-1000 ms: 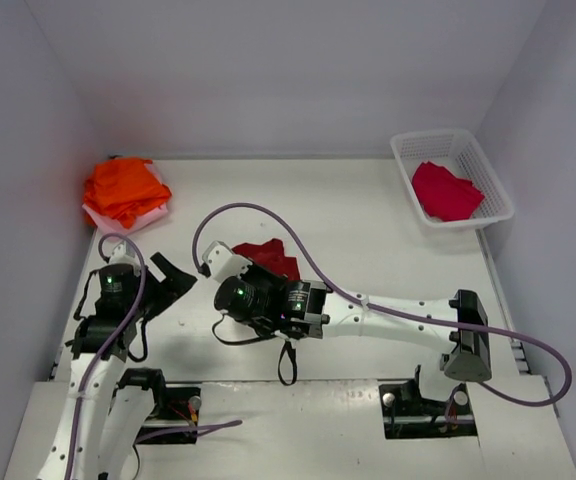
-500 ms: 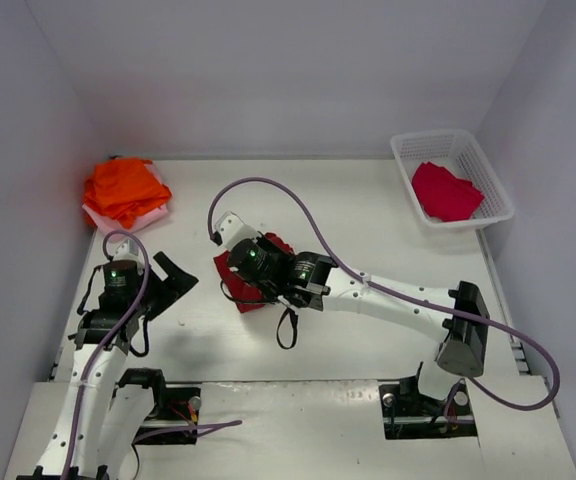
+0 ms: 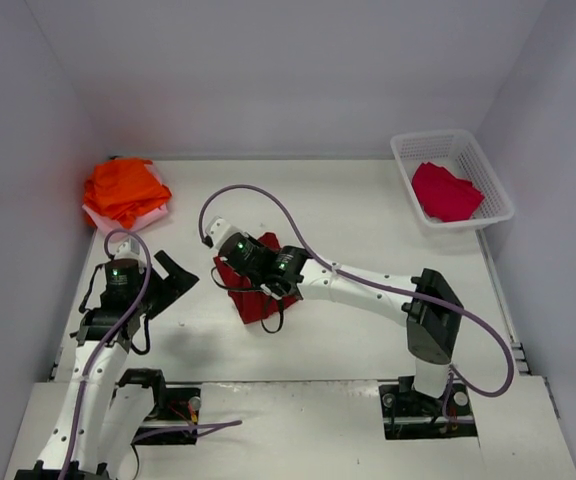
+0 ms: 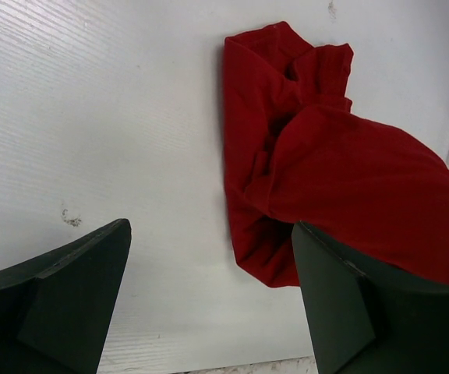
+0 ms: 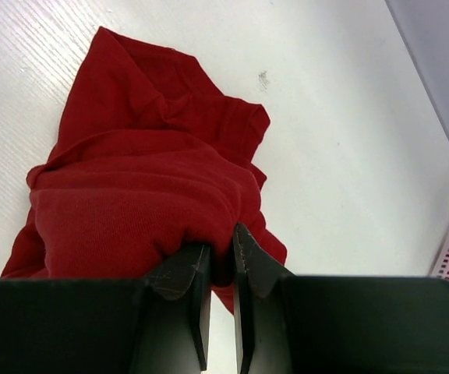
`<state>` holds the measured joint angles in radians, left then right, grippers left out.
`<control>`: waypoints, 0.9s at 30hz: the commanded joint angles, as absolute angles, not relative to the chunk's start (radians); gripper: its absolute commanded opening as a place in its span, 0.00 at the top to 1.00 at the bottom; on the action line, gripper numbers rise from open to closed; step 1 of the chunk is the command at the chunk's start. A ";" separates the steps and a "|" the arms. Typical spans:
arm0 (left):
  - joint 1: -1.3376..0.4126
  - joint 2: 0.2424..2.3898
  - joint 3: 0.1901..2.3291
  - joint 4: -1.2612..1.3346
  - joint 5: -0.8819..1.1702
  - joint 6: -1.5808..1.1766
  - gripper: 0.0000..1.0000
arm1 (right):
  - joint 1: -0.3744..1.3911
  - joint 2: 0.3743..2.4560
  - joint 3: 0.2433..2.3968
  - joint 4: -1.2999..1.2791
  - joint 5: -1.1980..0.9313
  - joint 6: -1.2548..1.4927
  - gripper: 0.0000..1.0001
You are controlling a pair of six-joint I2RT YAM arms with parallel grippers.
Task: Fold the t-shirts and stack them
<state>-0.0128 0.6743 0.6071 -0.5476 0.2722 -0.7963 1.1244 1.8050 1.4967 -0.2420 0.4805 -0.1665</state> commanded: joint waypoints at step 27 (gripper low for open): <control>-0.006 0.716 0.581 -0.434 0.273 -0.813 0.21 | 0.963 2.152 1.740 -0.072 0.313 -0.255 0.96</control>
<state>-0.0128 0.7074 0.5632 -0.4965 0.2718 -0.8005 0.9733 2.1555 1.6833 -0.1158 0.3187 -0.2375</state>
